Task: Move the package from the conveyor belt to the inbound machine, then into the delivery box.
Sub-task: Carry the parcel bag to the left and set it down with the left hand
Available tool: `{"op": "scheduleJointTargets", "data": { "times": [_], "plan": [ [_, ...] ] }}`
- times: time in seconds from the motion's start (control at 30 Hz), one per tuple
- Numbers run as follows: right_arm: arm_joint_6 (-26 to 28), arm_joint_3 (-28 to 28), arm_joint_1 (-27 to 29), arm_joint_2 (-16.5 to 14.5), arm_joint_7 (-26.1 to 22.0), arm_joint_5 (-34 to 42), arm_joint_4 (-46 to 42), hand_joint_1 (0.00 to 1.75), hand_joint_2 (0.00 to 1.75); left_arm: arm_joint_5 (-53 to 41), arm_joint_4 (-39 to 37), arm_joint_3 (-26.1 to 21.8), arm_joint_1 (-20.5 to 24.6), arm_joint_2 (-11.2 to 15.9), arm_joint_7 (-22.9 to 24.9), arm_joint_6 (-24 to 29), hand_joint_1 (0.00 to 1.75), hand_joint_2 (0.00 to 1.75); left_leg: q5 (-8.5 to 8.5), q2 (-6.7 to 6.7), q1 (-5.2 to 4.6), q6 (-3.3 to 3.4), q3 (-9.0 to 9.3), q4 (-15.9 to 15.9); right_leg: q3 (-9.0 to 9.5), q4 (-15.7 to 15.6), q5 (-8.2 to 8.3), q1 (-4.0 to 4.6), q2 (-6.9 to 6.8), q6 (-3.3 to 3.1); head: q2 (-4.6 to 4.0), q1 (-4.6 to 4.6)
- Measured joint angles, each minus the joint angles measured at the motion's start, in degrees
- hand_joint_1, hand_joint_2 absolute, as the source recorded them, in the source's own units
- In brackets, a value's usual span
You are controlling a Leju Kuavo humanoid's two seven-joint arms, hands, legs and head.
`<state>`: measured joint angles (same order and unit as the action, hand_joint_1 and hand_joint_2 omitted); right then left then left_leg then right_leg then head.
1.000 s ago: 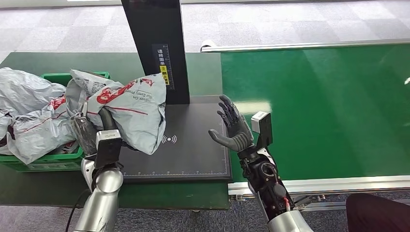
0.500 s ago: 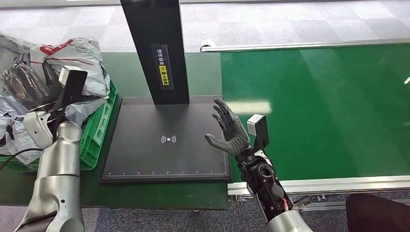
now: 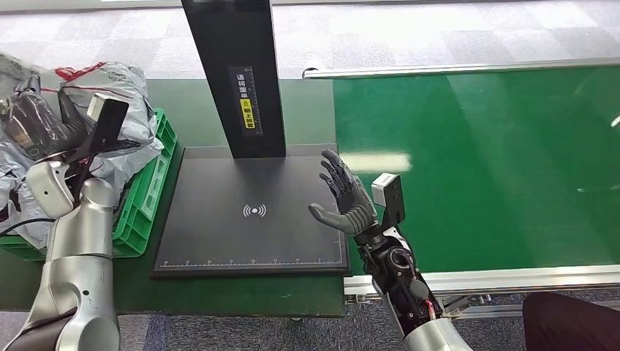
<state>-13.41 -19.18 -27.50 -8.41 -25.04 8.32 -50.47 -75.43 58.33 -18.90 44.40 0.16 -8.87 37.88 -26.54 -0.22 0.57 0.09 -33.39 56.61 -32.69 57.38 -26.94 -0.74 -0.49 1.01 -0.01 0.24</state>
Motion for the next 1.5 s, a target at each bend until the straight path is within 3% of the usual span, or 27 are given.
{"op": "scheduleJointTargets", "data": {
  "times": [0.3,0.43,0.57,0.63,0.7,0.77,0.8,0.93,1.07,1.13,1.2,1.4,1.5],
  "plan": [
    [1.17,0.17,2.61,1.31,1.16,0.47,-2.16,0.00,1.75,-12.29,-19.83,-1.43,9.99,7.16,15.57,-1.98,1.75,1.75,0.01,0.12,0.02,-0.01,0.00,0.00,-0.05,0.01,0.02,0.01,0.04,-0.04,0.00,0.01],
    [0.56,0.51,3.49,1.90,1.69,0.40,-3.38,0.00,1.75,-13.20,-28.86,2.20,12.07,7.96,29.14,-18.28,1.75,1.75,0.01,0.17,0.00,-0.01,-0.01,0.00,-0.04,0.00,0.03,-0.04,0.05,-0.04,0.01,0.01],
    [-0.12,0.86,3.58,2.03,1.87,-0.57,-3.51,0.00,1.75,-13.13,-33.94,6.44,12.80,7.97,34.82,-30.30,1.72,1.75,0.01,0.16,-0.01,0.00,-0.04,0.01,-0.03,0.00,0.04,-0.04,0.05,-0.03,0.00,0.01],
    [-0.36,0.88,3.51,2.02,1.87,-1.11,-3.51,0.00,1.75,-12.93,-35.36,7.15,13.66,8.06,36.30,-34.10,1.52,1.75,0.01,0.14,-0.02,0.00,-0.03,0.01,-0.02,0.00,0.04,-0.03,0.04,-0.04,0.00,0.01],
    [-0.54,0.90,3.44,2.00,1.87,-1.51,-3.51,0.00,1.75,-12.78,-36.18,7.23,14.17,8.25,36.92,-35.34,0.84,1.75,0.00,0.14,-0.01,-0.01,-0.03,0.01,-0.01,0.00,0.03,-0.02,0.04,-0.04,0.00,0.00],
    [-0.66,0.94,3.41,1.99,1.90,-1.74,-3.52,0.00,1.75,-12.72,-36.82,7.22,14.31,8.44,37.02,-35.57,0.19,1.75,0.01,0.14,-0.01,-0.01,-0.02,0.01,-0.01,0.00,0.03,-0.02,0.04,-0.04,-0.01,0.01],
    [-0.71,0.99,3.40,1.99,1.93,-1.79,-3.54,0.00,1.75,-12.71,-37.14,7.22,14.32,8.53,37.02,-35.72,0.06,1.75,0.01,0.14,-0.01,-0.01,-0.02,0.00,0.00,0.00,0.03,-0.01,0.04,-0.04,-0.01,0.01],
    [-0.75,1.26,3.39,1.99,2.24,-2.04,-3.83,0.00,1.75,-12.22,-37.95,7.19,13.97,8.81,35.89,-32.76,0.00,1.75,0.01,0.15,-0.01,-0.01,0.01,0.00,0.02,0.01,0.03,-0.01,0.05,-0.04,0.00,0.00],
    [-0.16,1.70,3.73,1.99,3.12,-2.29,-5.15,0.00,1.75,-8.71,-37.99,6.38,12.13,8.73,25.78,-14.94,0.00,1.75,0.02,0.15,-0.01,-0.01,0.02,0.00,0.01,0.01,0.04,-0.01,0.05,-0.04,-0.01,0.01],
    [0.21,1.83,3.92,1.99,3.34,-2.38,-5.94,0.00,1.75,-8.52,-37.23,6.00,11.09,8.53,19.62,-5.34,0.00,0.87,0.02,0.15,-0.01,-0.01,0.01,0.00,0.01,0.01,0.03,-0.02,0.05,-0.04,0.00,0.01],
    [0.43,1.84,4.01,1.93,3.47,-2.47,-6.50,0.00,1.75,-9.04,-35.69,6.01,10.14,8.26,15.50,-0.58,0.00,0.00,0.01,0.16,-0.01,-0.02,0.01,0.00,0.01,0.01,0.03,-0.02,0.05,-0.04,0.00,0.01],
    [1.69,1.84,4.13,1.73,3.45,-2.52,-6.84,0.00,1.75,-9.89,-23.27,5.92,4.89,5.96,5.95,0.15,0.00,0.00,0.01,0.21,-0.01,-0.02,-0.02,0.00,-0.06,0.00,0.04,-0.01,0.13,-0.05,0.01,0.01],
    [1.99,1.84,4.16,1.68,3.33,-2.50,-6.84,0.00,1.75,-10.21,-17.98,5.91,3.39,4.89,4.20,0.15,0.00,0.00,0.01,0.28,-0.01,-0.02,-0.03,0.00,-0.09,0.00,0.07,-0.01,0.21,-0.10,0.01,0.01]
  ]
}}
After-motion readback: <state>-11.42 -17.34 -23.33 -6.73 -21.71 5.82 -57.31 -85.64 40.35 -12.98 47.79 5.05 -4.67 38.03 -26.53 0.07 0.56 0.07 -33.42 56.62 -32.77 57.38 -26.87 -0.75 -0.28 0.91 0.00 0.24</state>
